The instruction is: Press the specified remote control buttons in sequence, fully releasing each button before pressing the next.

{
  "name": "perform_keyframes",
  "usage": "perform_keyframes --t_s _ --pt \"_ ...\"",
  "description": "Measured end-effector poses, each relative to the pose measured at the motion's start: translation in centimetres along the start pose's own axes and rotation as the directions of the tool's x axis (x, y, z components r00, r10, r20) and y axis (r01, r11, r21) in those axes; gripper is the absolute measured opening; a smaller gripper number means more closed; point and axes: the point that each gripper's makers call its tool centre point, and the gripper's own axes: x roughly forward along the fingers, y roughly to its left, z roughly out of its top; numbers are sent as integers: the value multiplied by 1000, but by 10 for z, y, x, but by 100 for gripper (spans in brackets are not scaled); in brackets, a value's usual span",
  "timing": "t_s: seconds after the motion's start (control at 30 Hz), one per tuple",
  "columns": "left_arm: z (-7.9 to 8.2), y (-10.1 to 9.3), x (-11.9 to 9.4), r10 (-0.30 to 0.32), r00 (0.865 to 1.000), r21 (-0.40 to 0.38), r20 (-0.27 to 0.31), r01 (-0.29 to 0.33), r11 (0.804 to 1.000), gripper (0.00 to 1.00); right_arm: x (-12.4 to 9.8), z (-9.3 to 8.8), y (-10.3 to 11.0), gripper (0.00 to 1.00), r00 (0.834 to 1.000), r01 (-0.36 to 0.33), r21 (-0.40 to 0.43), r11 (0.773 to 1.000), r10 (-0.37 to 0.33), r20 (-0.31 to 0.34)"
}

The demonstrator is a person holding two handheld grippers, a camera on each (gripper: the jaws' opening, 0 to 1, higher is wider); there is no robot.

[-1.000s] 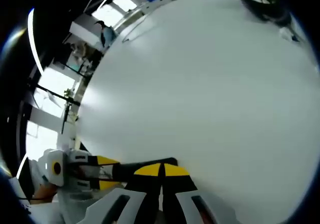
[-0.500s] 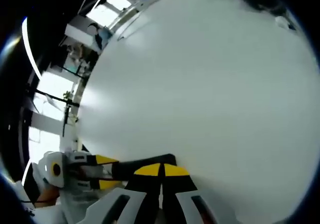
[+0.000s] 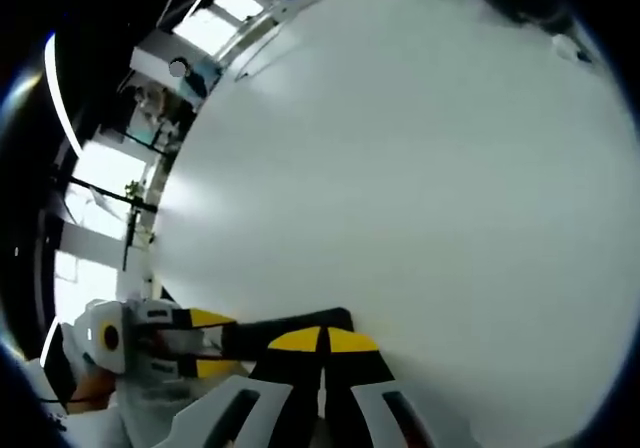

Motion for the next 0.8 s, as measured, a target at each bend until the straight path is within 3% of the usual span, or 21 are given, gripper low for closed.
perform_keyframes --t_s 0.17,0.3,0.8 --pt "1 0 0 0 1000 2 3 0 1000 24 -2 0 -3 0 1000 5 3 1000 -5 -5" --pt "1 0 0 -1 1000 5 3 1 1000 24 -6 7 4 0 998 -50 35 998 48 39" --pt "2 -1 1 -3 1000 3 11 3 1000 24 3 -3 5 0 999 -42 17 999 43 -28"
